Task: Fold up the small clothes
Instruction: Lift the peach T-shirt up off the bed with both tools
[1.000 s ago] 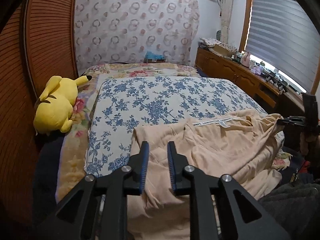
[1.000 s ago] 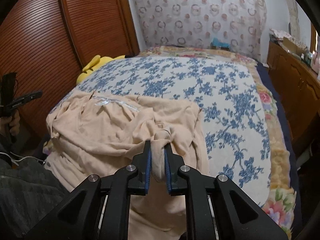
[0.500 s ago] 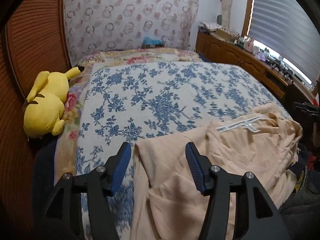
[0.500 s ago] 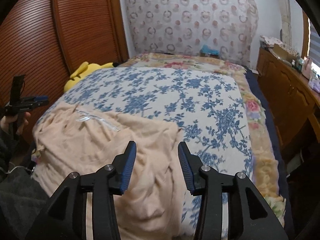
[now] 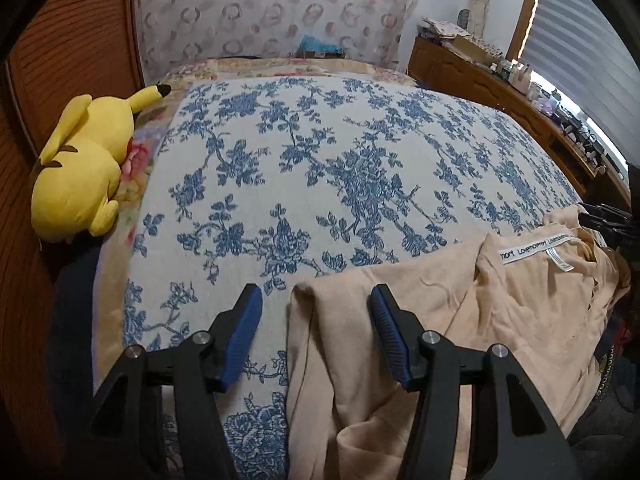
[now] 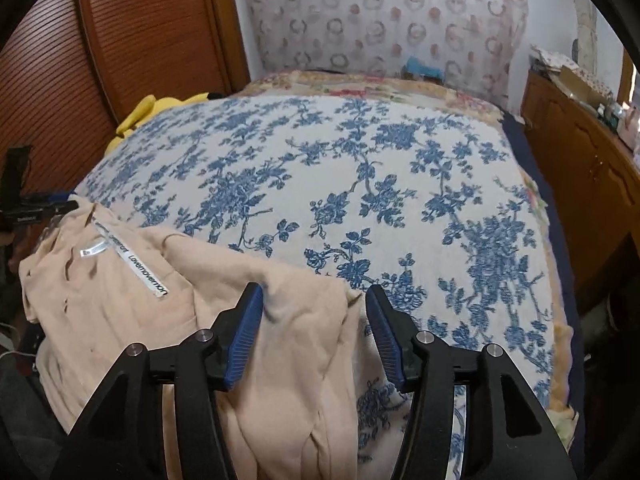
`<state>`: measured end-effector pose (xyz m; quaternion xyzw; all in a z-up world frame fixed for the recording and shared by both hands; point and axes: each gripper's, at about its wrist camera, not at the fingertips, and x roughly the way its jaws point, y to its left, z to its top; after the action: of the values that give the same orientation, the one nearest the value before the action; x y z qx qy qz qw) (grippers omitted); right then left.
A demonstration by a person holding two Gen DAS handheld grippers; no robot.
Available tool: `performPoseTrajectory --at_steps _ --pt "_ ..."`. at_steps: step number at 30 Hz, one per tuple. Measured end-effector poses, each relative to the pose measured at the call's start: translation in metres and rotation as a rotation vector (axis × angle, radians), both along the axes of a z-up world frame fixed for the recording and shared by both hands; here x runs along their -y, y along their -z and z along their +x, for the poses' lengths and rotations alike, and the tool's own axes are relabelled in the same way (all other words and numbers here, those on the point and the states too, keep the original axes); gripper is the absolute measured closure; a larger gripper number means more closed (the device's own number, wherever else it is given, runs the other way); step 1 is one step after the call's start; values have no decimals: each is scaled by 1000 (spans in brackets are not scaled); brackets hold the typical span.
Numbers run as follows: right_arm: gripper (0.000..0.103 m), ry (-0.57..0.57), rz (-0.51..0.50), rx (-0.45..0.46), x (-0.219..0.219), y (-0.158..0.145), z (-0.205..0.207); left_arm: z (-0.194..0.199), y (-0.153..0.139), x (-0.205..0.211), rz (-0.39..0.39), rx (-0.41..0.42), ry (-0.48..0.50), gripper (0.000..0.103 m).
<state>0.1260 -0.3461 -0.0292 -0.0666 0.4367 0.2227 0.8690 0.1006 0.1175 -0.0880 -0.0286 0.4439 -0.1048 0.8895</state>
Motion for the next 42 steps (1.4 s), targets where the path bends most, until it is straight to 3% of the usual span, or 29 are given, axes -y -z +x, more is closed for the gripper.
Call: performPoseTrajectory --at_steps 9,11,12,15,16,17,19,23,27,32,42 --pt "48 -7 12 -22 -3 11 -1 -4 -1 11 13 6 39 47" --pt "52 -12 6 -12 -4 12 -3 -4 0 14 23 13 43 49" --pt "54 -17 8 -9 -4 12 -4 -5 0 17 30 17 54 54" --pt "77 -45 36 -20 -5 12 -7 -8 -2 22 17 18 72 82" --pt "88 -58 51 -27 -7 13 -9 -8 -3 24 3 11 82 88" --pt "92 -60 58 -30 -7 13 -10 -10 -3 24 -4 6 92 93" --pt "94 -17 68 3 -4 10 -16 -13 -5 26 1 12 98 96" --pt "95 4 131 32 1 -4 -30 -34 -33 20 -92 87 99 97" --pt "95 -9 173 102 5 -38 -54 -71 -78 22 -137 210 105 97" --pt "95 -35 197 228 6 -100 -94 -123 -139 24 -163 372 114 97" --pt "96 -90 192 491 12 -235 -153 -165 -242 14 -209 630 115 97"
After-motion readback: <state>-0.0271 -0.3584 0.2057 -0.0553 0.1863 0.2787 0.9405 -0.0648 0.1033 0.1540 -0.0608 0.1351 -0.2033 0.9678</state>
